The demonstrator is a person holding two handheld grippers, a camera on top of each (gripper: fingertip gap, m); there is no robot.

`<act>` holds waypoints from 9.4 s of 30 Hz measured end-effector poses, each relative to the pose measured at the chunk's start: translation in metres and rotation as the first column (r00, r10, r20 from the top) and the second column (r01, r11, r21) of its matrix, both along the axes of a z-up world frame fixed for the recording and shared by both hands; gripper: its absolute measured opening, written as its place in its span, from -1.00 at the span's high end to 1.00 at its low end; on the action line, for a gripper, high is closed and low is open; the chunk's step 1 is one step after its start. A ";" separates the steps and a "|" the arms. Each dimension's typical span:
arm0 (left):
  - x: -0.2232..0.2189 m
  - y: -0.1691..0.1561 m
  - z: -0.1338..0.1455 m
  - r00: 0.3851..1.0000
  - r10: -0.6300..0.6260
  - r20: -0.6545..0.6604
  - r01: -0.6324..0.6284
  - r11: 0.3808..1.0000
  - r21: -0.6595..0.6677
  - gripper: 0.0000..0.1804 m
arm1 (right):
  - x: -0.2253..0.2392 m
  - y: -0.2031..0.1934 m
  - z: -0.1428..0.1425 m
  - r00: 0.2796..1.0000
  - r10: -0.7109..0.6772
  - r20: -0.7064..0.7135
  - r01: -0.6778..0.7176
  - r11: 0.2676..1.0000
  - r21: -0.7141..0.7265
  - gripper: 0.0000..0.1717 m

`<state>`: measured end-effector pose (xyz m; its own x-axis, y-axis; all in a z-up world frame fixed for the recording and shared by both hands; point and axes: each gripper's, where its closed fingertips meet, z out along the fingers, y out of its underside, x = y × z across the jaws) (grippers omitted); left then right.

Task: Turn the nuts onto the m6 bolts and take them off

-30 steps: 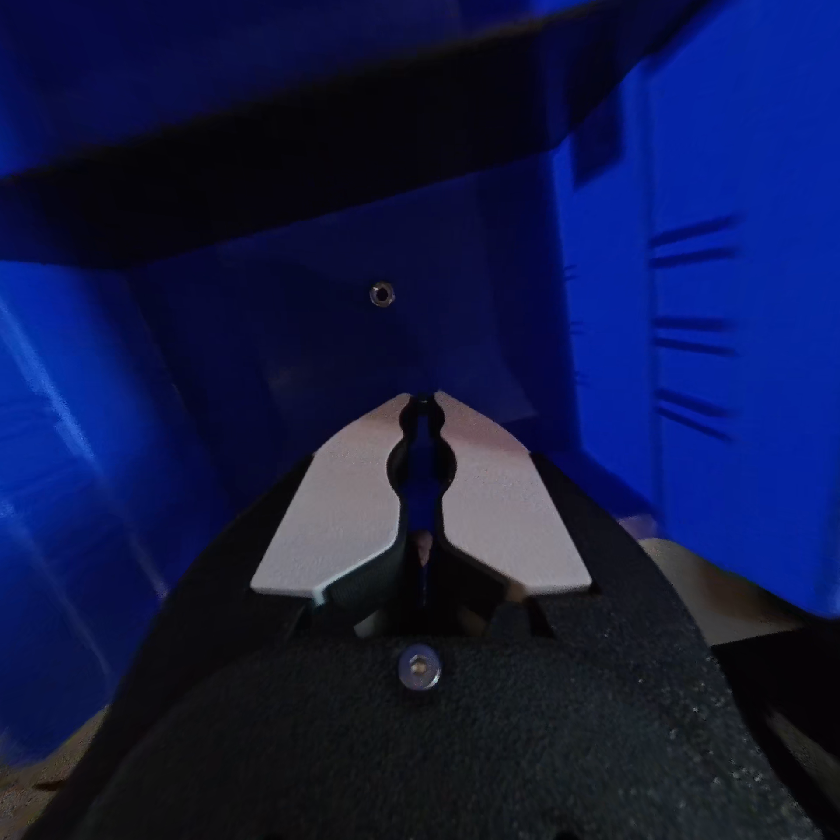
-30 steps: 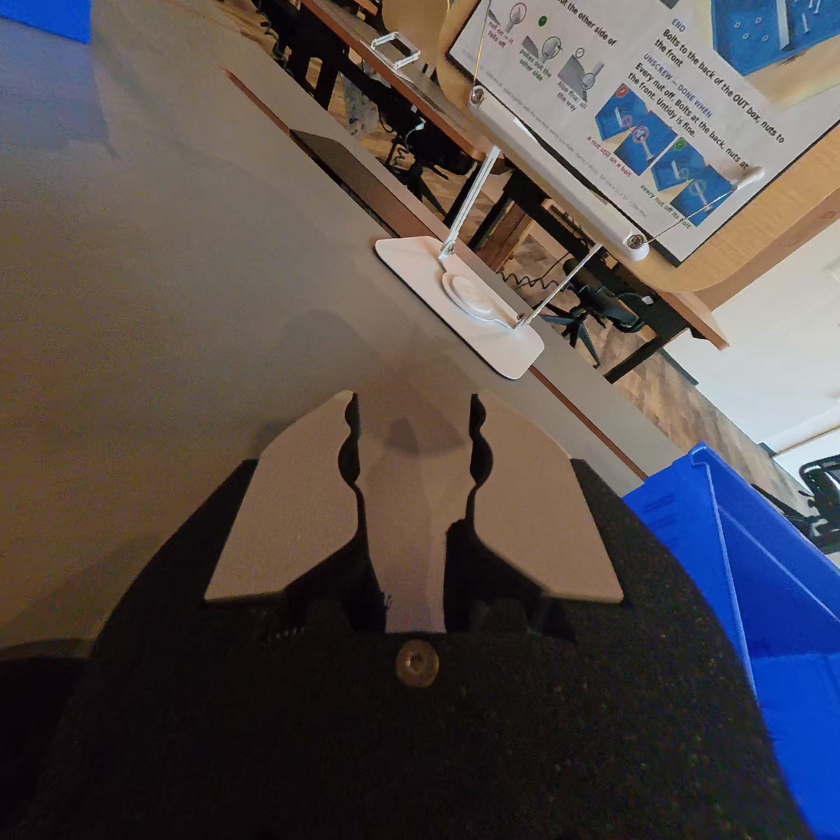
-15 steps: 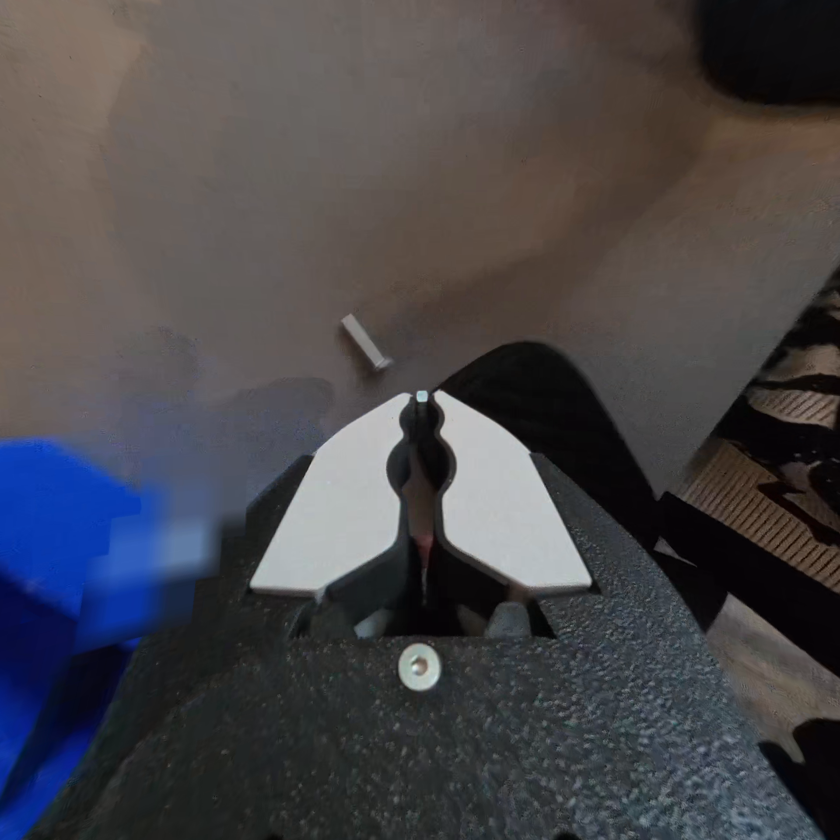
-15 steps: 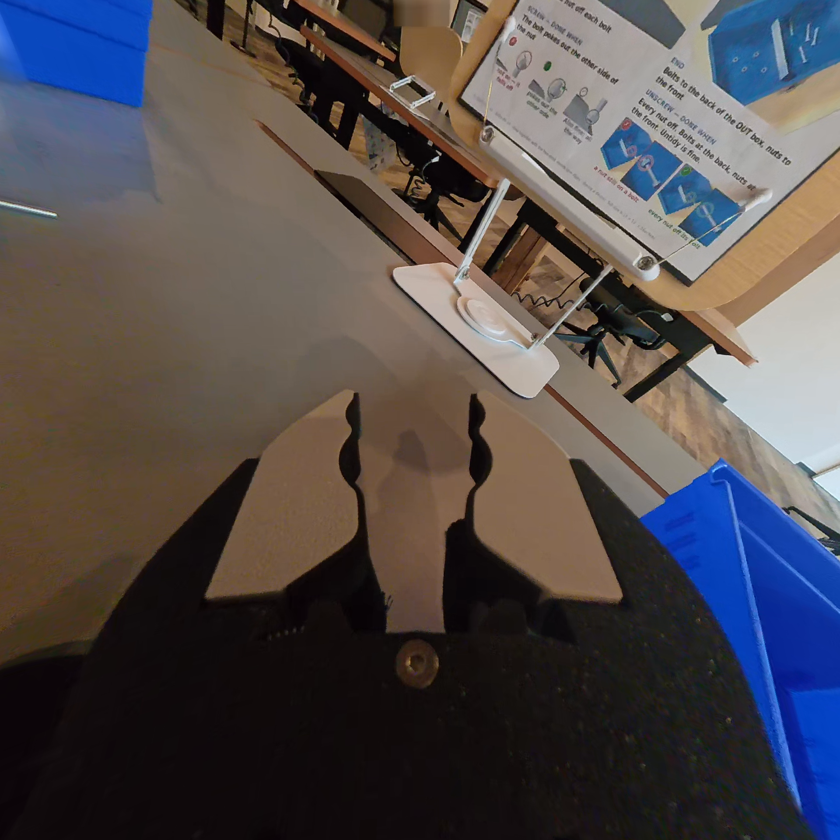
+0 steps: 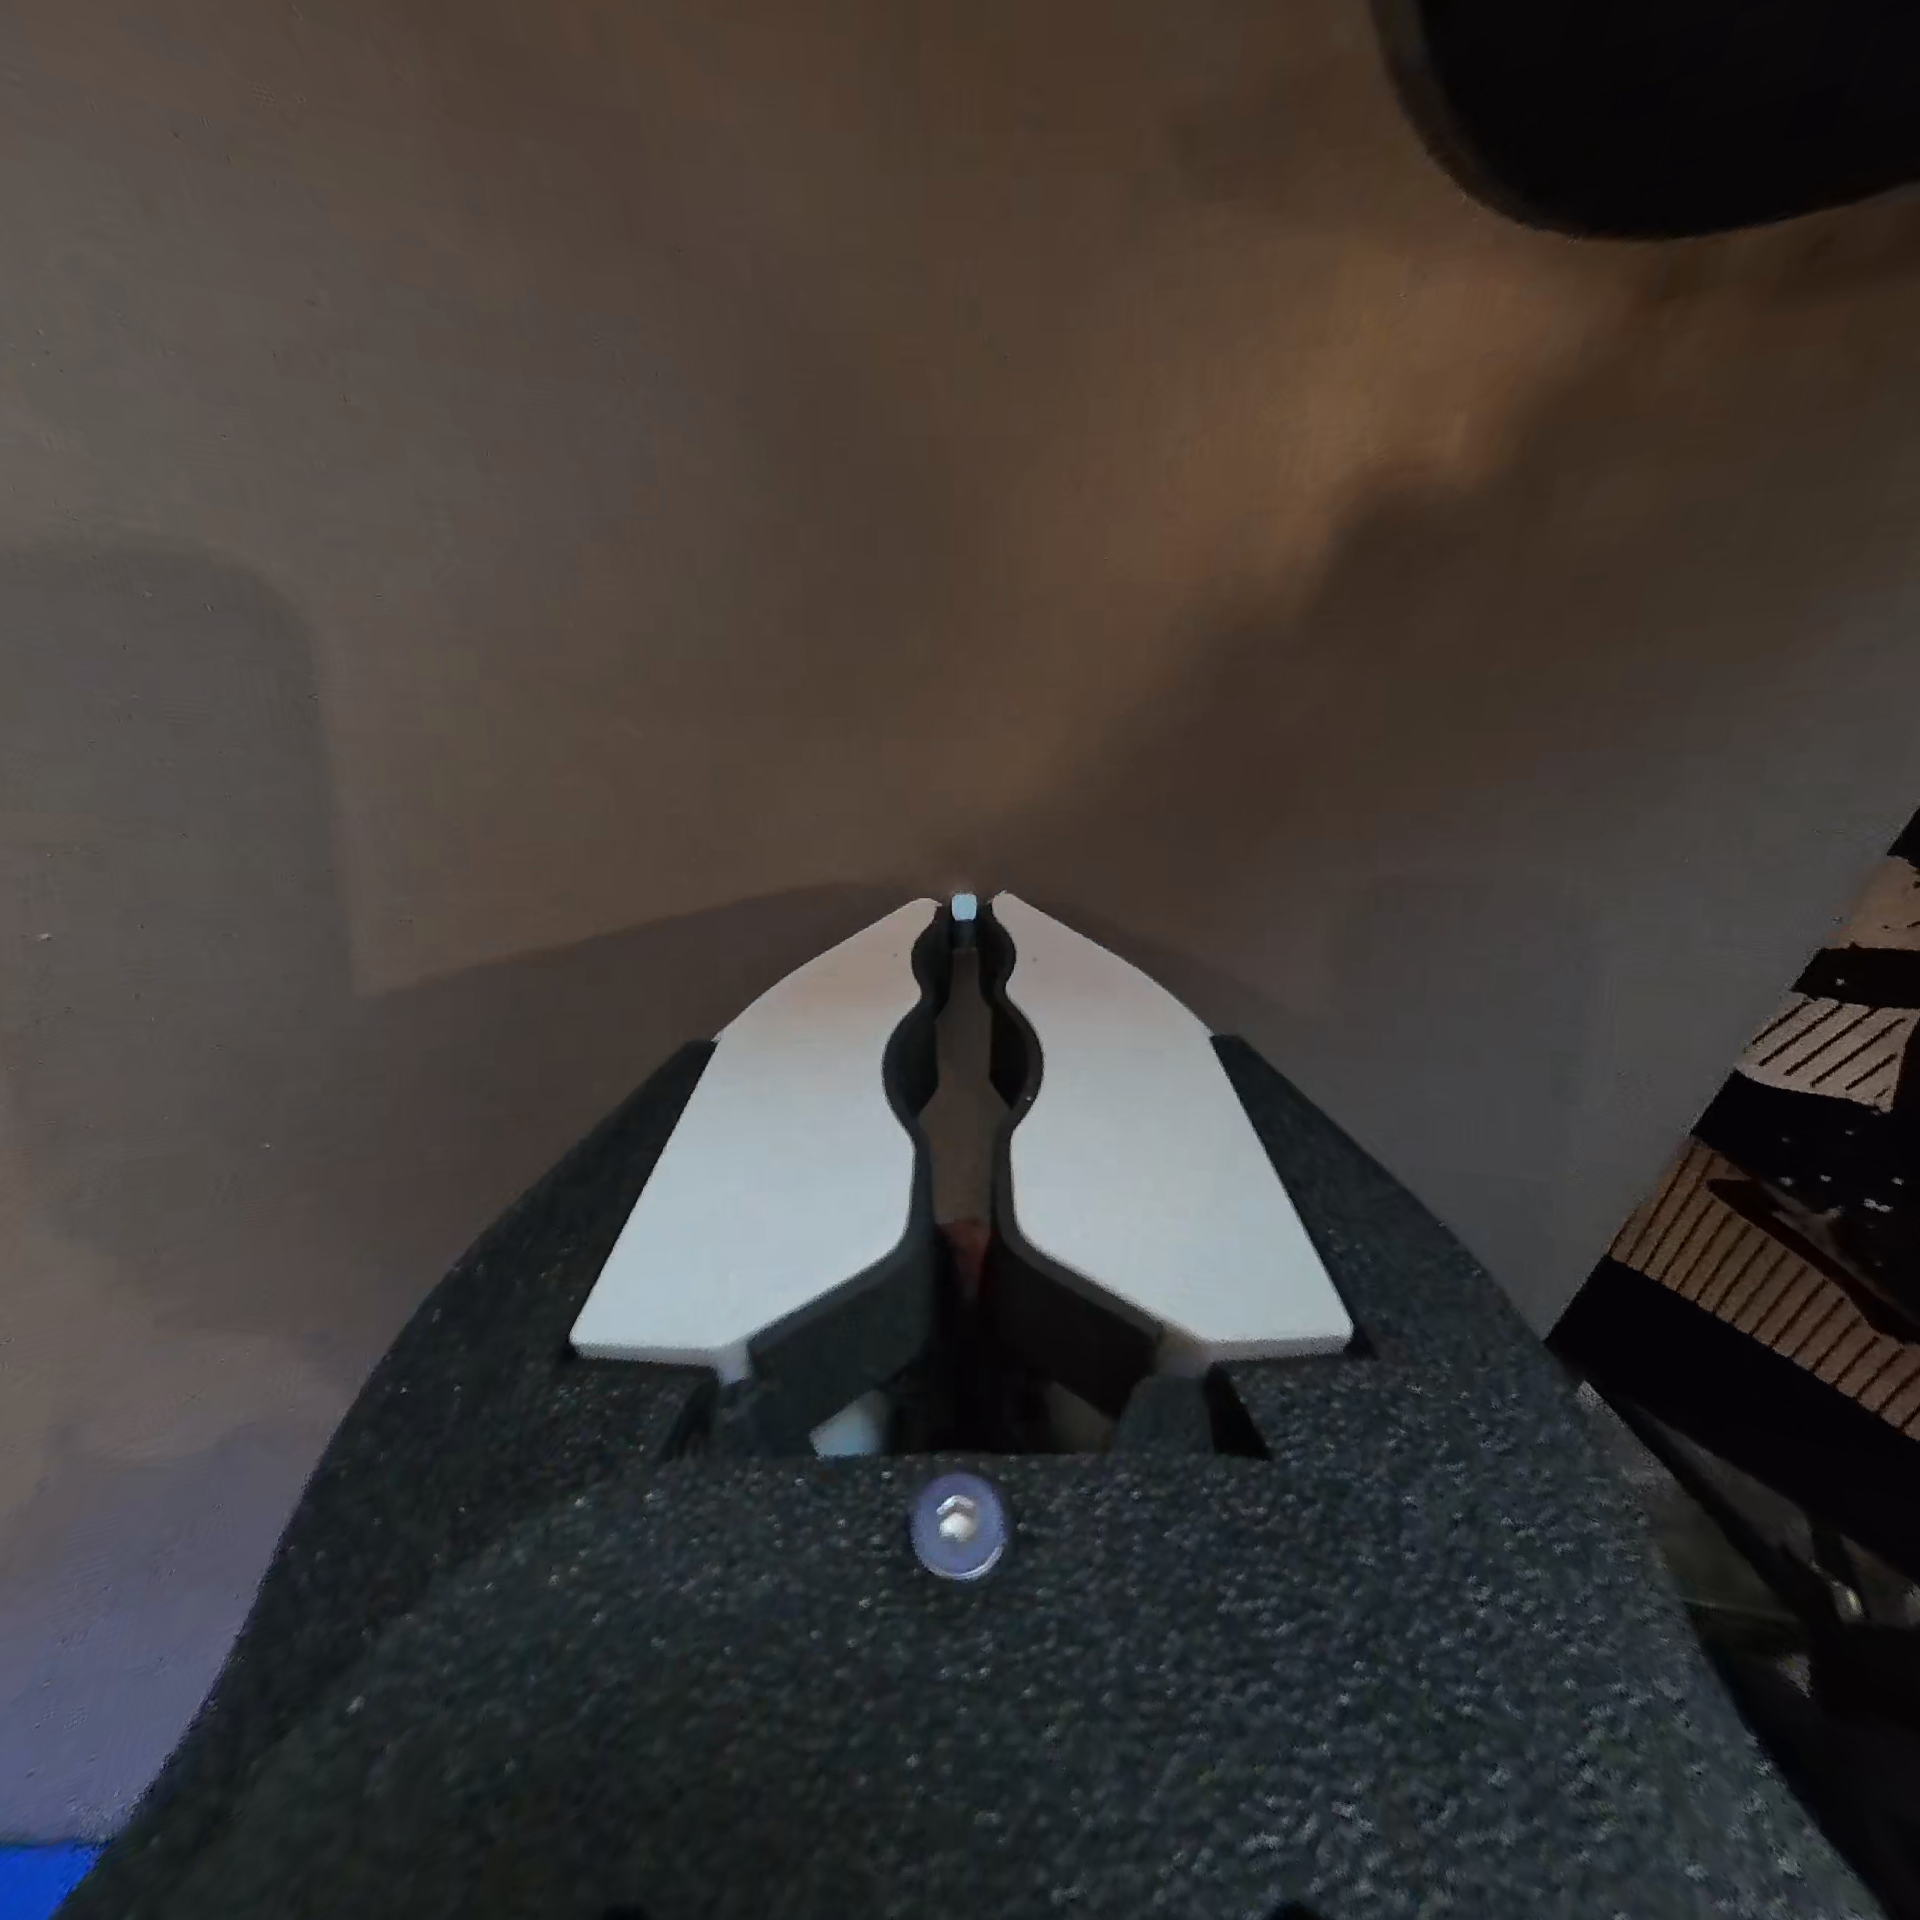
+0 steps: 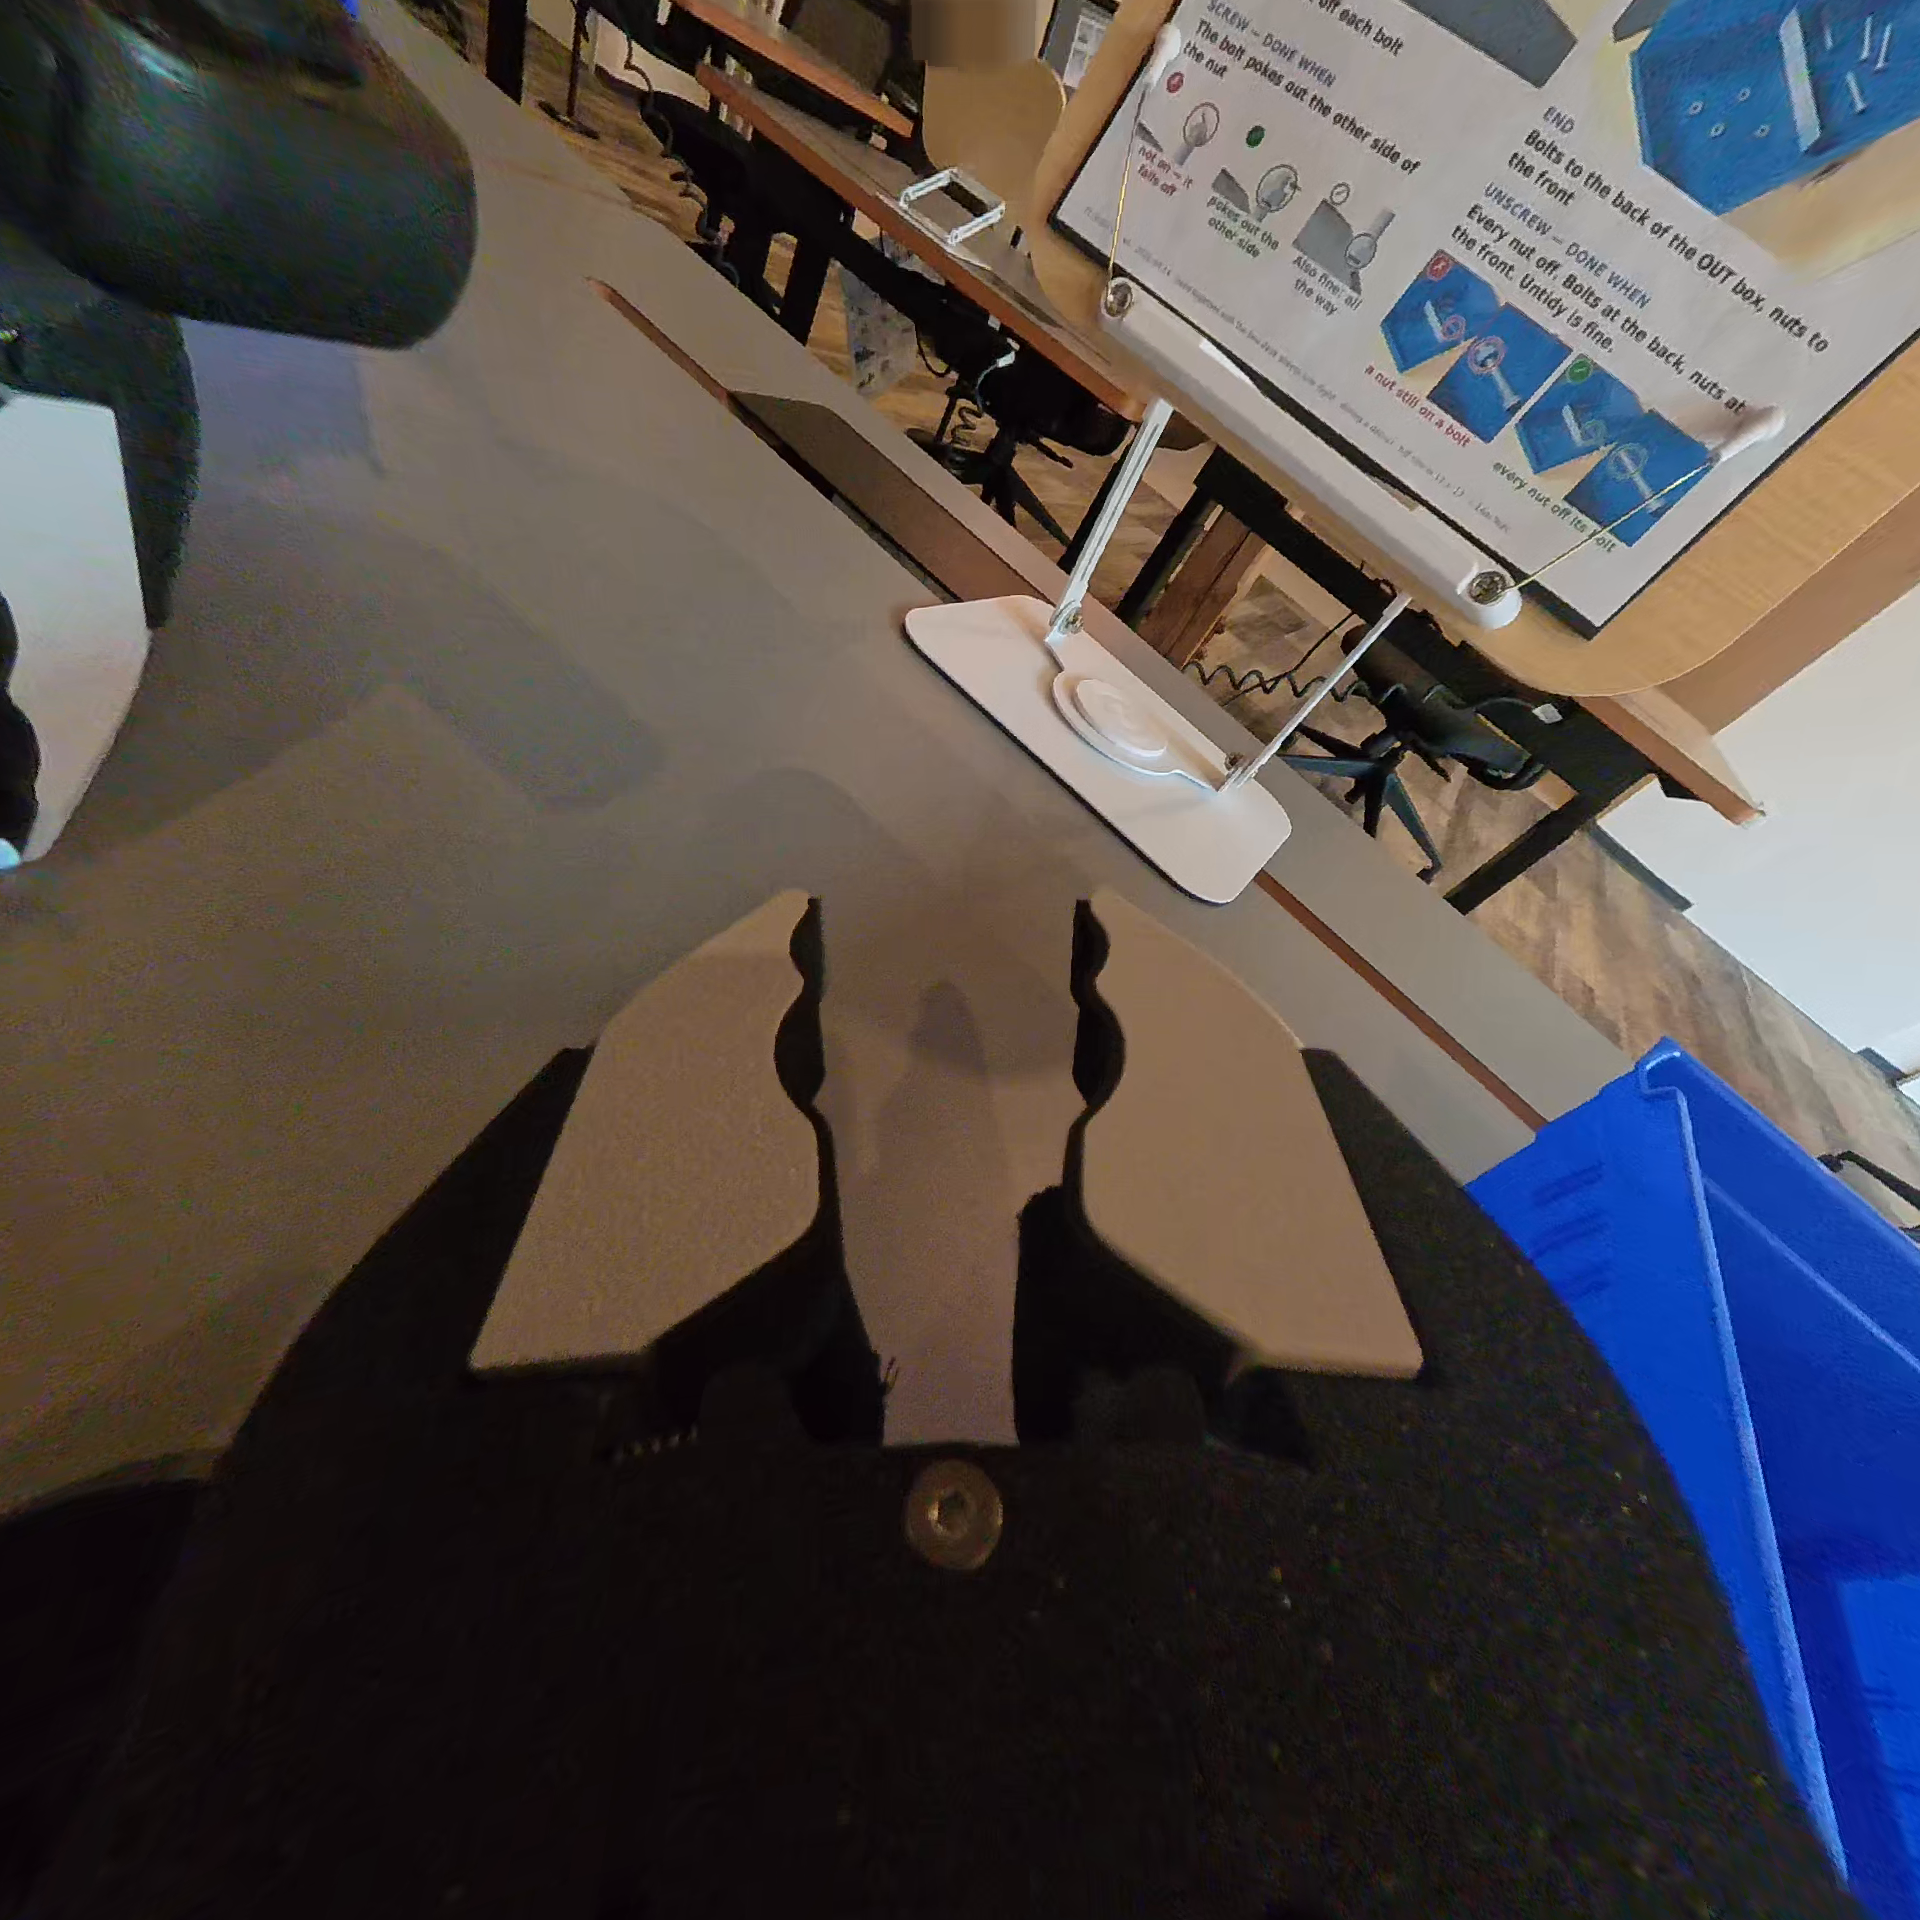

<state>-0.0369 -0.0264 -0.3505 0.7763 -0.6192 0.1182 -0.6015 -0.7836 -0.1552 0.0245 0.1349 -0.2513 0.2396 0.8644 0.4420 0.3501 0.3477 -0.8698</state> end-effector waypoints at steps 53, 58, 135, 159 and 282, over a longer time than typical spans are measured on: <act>-0.130 -0.043 0.003 0.841 0.541 0.015 -0.521 0.802 0.293 0.90 | 0.001 0.001 -0.002 1.000 -0.002 0.014 0.002 1.000 -0.003 0.47; -0.119 -0.020 0.021 0.856 0.481 0.188 -0.511 0.736 0.444 0.94 | -0.002 -0.004 -0.004 1.000 0.025 0.012 -0.025 0.999 -0.024 0.47; 0.040 0.063 0.099 0.782 -0.364 0.506 -0.300 0.492 0.817 0.89 | -0.050 -0.126 0.037 0.701 0.708 -0.080 -0.680 0.631 -0.372 0.95; 0.049 0.054 0.099 0.752 -0.419 0.508 -0.257 0.524 0.812 0.97 | -0.044 -0.135 0.037 0.629 0.773 -0.088 -0.748 0.570 -0.342 0.95; 0.029 -0.012 0.094 0.368 -0.682 0.632 -0.069 0.657 0.750 0.97 | -0.078 -0.182 0.042 -0.416 0.261 0.871 -0.902 -0.236 -0.361 0.89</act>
<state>-0.0084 -0.0382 -0.2565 0.2188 -0.9746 0.0487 -0.0238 -0.0552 -0.9982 -0.0538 -0.0472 -0.2094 -0.8308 -0.5548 0.0443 -0.5560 0.8238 -0.1109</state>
